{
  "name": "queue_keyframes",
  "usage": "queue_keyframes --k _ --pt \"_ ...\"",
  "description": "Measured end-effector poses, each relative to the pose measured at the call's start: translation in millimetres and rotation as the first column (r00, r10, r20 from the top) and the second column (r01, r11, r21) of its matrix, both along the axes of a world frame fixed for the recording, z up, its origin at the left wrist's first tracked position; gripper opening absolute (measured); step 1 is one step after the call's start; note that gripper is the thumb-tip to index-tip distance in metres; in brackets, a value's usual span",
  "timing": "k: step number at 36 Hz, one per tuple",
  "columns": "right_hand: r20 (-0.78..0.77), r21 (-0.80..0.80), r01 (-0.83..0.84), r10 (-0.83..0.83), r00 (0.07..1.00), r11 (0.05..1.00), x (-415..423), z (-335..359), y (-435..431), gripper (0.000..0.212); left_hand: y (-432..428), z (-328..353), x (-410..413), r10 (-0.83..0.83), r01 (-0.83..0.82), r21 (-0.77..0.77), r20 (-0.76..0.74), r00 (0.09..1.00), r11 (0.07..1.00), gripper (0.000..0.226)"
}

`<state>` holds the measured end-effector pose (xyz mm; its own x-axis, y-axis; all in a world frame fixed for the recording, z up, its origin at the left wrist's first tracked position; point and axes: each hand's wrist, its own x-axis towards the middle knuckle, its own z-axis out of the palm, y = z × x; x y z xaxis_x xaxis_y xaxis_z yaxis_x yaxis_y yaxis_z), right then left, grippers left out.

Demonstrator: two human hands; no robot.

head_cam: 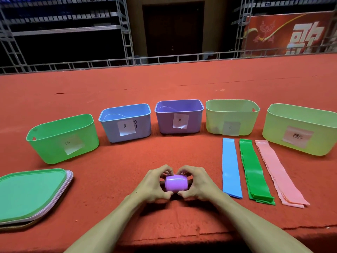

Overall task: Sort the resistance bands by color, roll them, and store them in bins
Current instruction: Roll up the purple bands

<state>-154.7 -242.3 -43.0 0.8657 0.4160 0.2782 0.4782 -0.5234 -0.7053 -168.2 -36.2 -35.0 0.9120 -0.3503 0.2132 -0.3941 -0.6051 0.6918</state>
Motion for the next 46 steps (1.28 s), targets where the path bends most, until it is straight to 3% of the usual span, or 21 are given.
queue_keyframes --k 7,12,28,36,46 --pt "-0.053 0.093 0.014 -0.009 0.999 0.996 39 27 -9 0.048 -9 25 38 -0.024 0.021 -0.117 -0.024 0.999 0.993 0.046" --pt "-0.004 0.114 0.023 -0.022 1.0 0.993 74 52 -13 0.05 -12 44 79 -0.045 0.046 -0.15 0.01 0.999 0.988 0.047" --pt "0.16 0.102 0.116 -0.131 0.978 0.988 207 123 -14 0.047 -22 117 221 -0.059 0.083 -0.13 0.18 0.982 0.988 0.045" --pt "0.209 0.127 0.1 -0.125 0.97 0.987 274 133 -15 0.046 -23 124 289 -0.06 0.101 -0.215 0.191 0.98 0.971 0.045" --pt "0.27 0.084 0.115 -0.134 0.954 0.99 341 134 -7 0.045 -19 128 357 -0.051 0.086 -0.147 0.224 0.973 0.985 0.047"
